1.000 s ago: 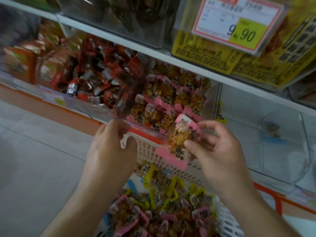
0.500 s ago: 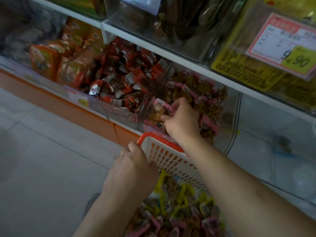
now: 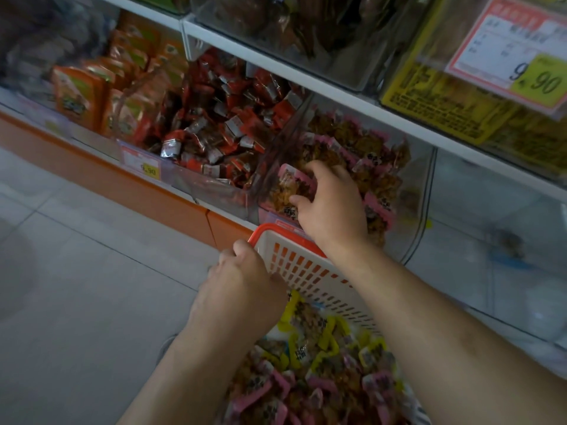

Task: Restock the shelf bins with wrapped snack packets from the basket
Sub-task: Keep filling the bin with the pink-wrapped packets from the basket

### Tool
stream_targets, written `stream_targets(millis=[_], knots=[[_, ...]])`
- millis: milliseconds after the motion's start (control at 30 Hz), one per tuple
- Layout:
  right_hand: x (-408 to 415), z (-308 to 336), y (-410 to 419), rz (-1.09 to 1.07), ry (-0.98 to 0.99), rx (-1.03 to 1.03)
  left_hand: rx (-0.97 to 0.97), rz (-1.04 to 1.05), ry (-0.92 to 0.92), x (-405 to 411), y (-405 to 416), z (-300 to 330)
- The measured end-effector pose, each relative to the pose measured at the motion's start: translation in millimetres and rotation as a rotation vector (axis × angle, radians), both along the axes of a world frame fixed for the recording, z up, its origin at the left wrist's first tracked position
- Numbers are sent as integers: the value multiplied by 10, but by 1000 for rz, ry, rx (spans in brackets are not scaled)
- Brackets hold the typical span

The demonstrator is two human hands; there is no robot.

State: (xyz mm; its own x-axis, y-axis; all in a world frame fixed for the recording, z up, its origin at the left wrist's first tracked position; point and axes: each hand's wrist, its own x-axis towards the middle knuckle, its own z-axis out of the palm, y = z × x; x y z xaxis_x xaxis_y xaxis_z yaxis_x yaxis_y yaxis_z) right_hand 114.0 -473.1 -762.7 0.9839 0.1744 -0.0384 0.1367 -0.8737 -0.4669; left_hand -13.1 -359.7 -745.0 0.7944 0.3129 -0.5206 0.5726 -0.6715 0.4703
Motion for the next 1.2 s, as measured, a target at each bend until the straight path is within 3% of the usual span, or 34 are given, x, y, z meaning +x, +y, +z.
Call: stream_targets(millis=[333,433,500,600,667,800,867,967,1067,1200], knots=[[-685,194,-294,74,-205,200,21,-3,-7,116,196,61],[-1200,-14,-381,161,86,125,43,-47,-6,23,252,53],[-1486,-289,-342,238,351,-43,29,-61,20,-45,264,61],[-1822,-797,-163,288,595,-207,-4,-92,48,-113,262,76],[-1986,-1063,-14,275,631,-246,-4,-114,39,-138,263,74],[-2180,-1325,182,250,500,-328,3,-126,35,-162,290,62],[-2212,-1365,211,210,488,-234,2,-127,39,-167,311,59],[-2125,-1211,162,31,645,134,16,-72,-7,-141,344,54],[-1935,-813,-26,-147,786,417,44,15,-183,-89,361,97],[-1704,-198,-461,-331,749,641,-77,66,-404,-72,268,203]])
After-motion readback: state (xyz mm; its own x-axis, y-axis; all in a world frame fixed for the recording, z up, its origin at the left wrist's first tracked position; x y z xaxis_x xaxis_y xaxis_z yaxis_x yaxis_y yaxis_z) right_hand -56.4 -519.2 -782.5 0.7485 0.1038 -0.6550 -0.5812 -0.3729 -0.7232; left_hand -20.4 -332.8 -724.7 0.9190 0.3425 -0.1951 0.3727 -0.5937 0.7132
